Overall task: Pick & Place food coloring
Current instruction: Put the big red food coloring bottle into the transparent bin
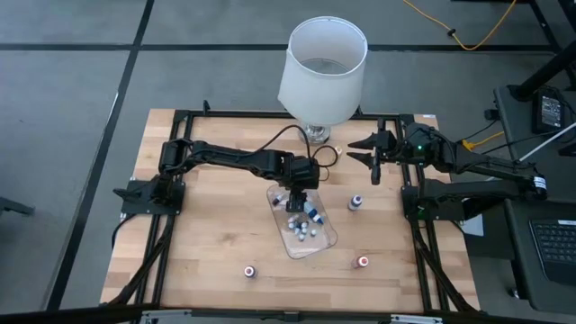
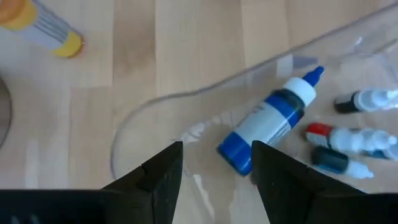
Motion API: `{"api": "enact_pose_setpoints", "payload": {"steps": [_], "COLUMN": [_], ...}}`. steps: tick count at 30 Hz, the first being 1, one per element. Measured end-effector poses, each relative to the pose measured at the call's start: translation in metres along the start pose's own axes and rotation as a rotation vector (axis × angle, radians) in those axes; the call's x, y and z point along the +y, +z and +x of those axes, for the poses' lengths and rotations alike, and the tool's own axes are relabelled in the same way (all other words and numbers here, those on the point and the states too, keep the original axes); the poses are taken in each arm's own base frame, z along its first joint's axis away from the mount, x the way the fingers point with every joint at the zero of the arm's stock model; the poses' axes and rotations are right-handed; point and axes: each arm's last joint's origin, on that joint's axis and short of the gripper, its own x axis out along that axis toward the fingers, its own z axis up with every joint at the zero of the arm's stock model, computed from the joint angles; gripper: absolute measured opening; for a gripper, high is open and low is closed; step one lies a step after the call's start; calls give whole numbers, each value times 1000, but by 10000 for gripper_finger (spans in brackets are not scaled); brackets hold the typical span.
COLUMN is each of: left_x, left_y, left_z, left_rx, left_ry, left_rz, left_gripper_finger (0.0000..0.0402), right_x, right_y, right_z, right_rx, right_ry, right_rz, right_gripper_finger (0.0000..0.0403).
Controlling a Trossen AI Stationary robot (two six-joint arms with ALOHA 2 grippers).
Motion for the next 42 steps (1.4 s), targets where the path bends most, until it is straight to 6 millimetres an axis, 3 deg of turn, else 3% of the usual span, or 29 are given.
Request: {"api": "enact_pose_setpoints", "payload": {"steps": [7, 10, 15, 21, 27, 32, 38, 42], "left_x": [1, 2, 7, 1, -50, -105, -149, -176], "left_y": [2, 6, 14, -1, -24, -37, -48, -56], "left_z": [-2, -15, -63, -139, -178, -185, -191, -188], "left_rx": [-5, 11, -26, -46, -31, 0, -22, -5], "left_ry": [50, 89, 177, 222, 108, 23, 14, 7], "left_rz": [-8, 4, -2, -125, -252, -400, -667, -739], "left_gripper_finger": [184, 184, 184, 184, 184, 184, 185, 185], "right_x": [0, 0, 1, 2, 2, 2, 2, 2], "right_y": [-1, -1, -2, -1, -1, 0, 0, 0], "right_z": [0, 0, 0, 0, 0, 0, 0, -1], "right_rx": [15, 15, 14, 10, -2, -9, -10, -15], "right_ry": [2, 3, 40, 56, 54, 53, 53, 68], "right_rz": [0, -4, -52, -133, -224, -266, -301, -303], "right_gripper_finger": [123, 123, 123, 123, 123, 123, 123, 123]}}
